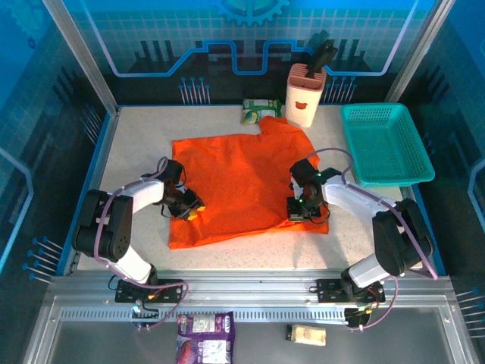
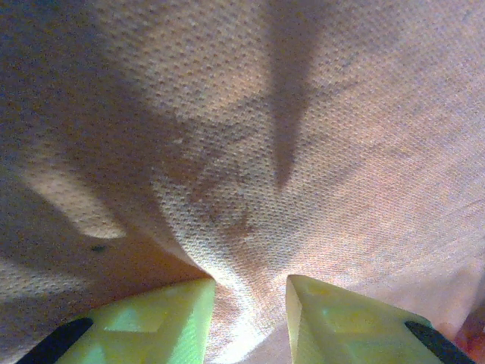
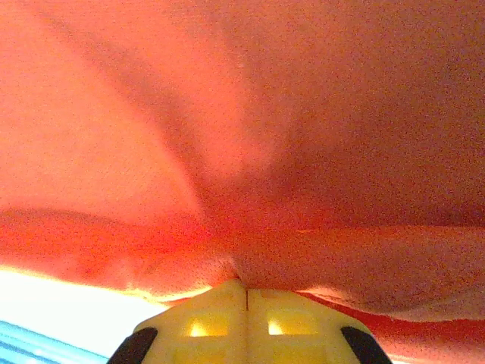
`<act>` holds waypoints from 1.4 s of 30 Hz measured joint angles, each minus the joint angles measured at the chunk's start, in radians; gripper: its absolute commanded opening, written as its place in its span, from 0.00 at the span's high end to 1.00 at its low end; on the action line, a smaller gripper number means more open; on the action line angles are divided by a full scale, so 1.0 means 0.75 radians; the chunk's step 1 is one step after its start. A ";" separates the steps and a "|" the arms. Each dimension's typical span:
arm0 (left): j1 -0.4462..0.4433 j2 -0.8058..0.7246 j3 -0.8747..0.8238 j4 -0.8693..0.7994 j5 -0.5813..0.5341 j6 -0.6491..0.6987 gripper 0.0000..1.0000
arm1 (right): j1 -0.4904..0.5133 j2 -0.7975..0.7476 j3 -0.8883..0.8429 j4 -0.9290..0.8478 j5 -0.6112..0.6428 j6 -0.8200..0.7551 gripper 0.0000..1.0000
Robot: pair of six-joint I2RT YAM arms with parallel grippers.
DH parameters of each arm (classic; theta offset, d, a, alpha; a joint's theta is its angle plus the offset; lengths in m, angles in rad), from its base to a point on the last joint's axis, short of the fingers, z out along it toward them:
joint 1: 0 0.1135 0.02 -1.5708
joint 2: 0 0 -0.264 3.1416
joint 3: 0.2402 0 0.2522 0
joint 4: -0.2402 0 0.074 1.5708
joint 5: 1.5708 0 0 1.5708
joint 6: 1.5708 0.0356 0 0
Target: Fold the inside-out t-shirt
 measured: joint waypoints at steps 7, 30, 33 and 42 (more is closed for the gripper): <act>0.000 0.012 0.010 -0.011 -0.001 0.017 0.67 | 0.130 -0.153 -0.009 -0.109 0.002 0.121 1.00; 0.000 0.011 0.072 -0.136 -0.060 0.070 0.66 | 0.209 -0.490 -0.134 -0.298 -0.008 0.434 0.64; 0.000 -0.003 0.073 -0.167 -0.093 0.076 0.66 | 0.155 -0.449 -0.146 -0.294 -0.008 0.387 0.62; 0.110 0.018 0.060 -0.166 -0.093 0.110 0.66 | 0.134 -0.237 -0.312 -0.125 -0.065 0.310 0.51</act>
